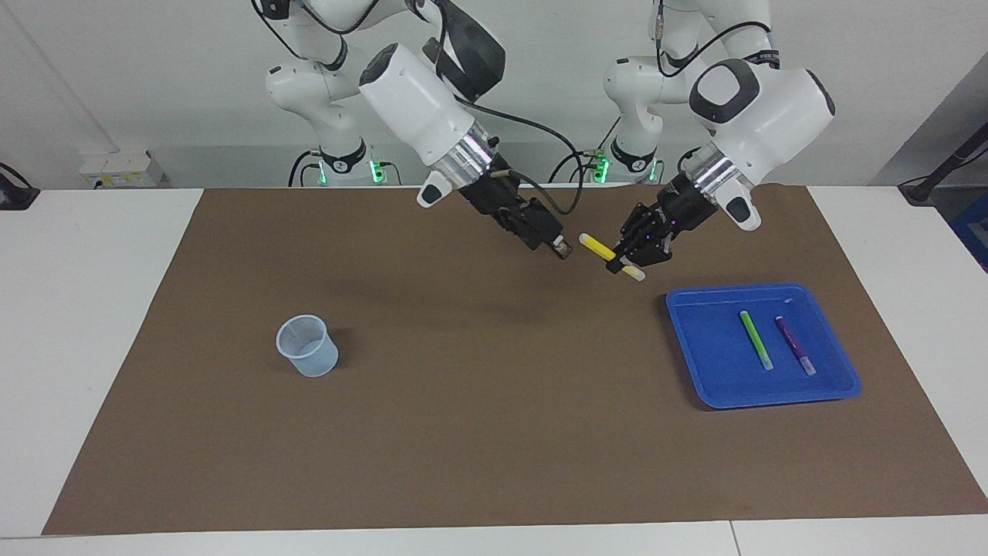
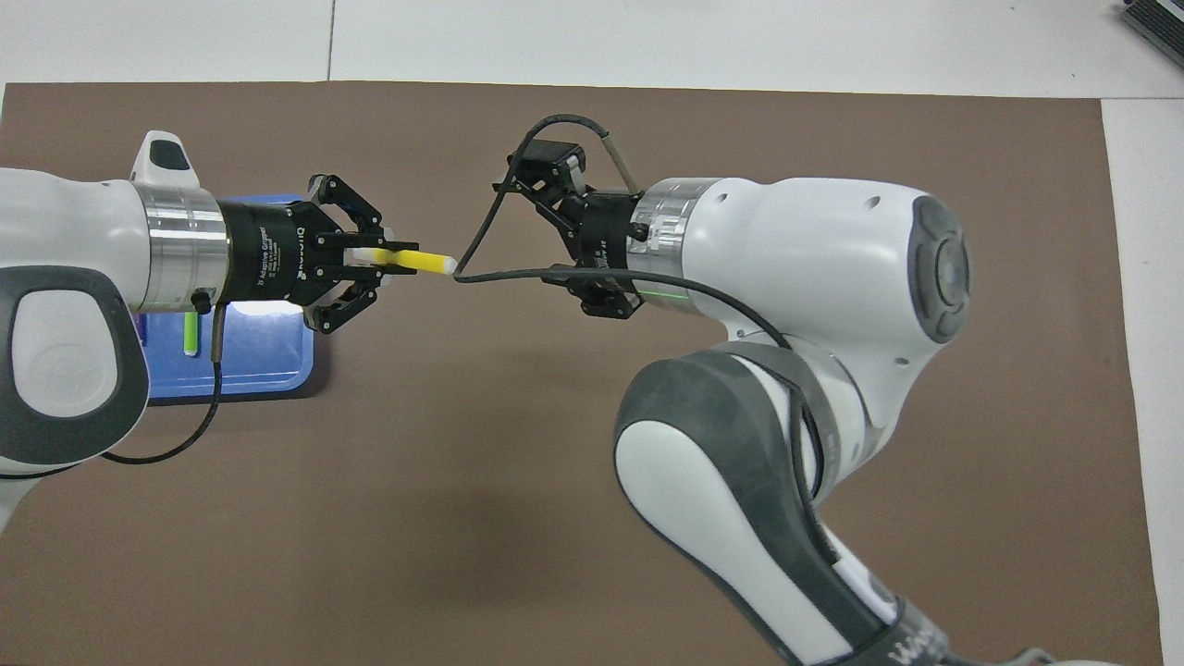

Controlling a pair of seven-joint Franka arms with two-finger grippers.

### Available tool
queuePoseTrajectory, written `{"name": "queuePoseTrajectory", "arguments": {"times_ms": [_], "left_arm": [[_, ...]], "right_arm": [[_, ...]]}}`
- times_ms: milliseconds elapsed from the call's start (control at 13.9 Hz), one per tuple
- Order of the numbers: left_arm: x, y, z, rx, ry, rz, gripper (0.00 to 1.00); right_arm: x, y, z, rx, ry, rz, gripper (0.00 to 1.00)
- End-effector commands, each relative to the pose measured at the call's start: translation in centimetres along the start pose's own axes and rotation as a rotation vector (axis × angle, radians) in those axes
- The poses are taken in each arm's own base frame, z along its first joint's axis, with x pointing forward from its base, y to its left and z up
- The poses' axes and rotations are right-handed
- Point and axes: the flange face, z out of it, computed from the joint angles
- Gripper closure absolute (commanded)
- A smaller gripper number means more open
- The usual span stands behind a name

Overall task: Right arm passes pens to left for tray arrangement
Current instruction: 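Close the left gripper on the yellow pen and open the right gripper, then lower the yellow pen into the tray with the left gripper while the right gripper returns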

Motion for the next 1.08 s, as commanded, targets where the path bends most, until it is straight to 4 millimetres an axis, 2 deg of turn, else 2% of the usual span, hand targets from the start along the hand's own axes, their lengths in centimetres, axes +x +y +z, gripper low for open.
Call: {"name": "queuePoseTrajectory", "arguments": {"times_ms": [0, 216, 361, 433, 577, 649, 721, 865, 1010], "left_arm": [[1.0, -1.6, -0.9, 0.081, 0.013, 0.223, 1.0], [1.8, -2.8, -0.4, 0.171, 0.107, 0.342, 1.0], [2.6, -4.5, -0.1, 0.206, 0.096, 0.517, 1.0], [3.9, -5.4, -0.4, 0.212, 0.094, 0.617, 1.0], [5.3, -6.0, -0.8, 0.234, 0.11, 0.705, 1.0], [6.1, -6.0, -1.0, 0.276, 0.158, 0.738, 1.0], [6.5, -6.0, -1.0, 0.328, 0.21, 0.789, 1.0], [6.9, -5.8, -0.8, 0.414, 0.277, 0.929, 1.0], [8.8, -5.7, -0.5, 0.498, 0.316, 1.067, 1.0]], "right_arm": [[2.9, 0.9, -4.0, -0.095, -0.005, -0.158, 0.0], [7.2, 3.1, -8.9, -0.245, 0.037, -0.395, 0.0], [10.1, 5.0, -12.0, -0.336, 0.013, -0.533, 0.0], [12.1, 6.1, -13.9, -0.364, 0.0, -0.581, 0.0], [15.6, 8.5, -16.9, -0.441, -0.012, -0.66, 0.0], [16.7, 9.4, -18.4, -0.488, -0.007, -0.701, 0.0], [17.4, 10.0, -19.1, -0.527, -0.002, -0.712, 0.0], [18.0, 10.8, -20.2, -0.604, 0.029, -0.716, 0.0], [18.5, 11.4, -20.5, -0.66, 0.051, -0.724, 0.0]]}}
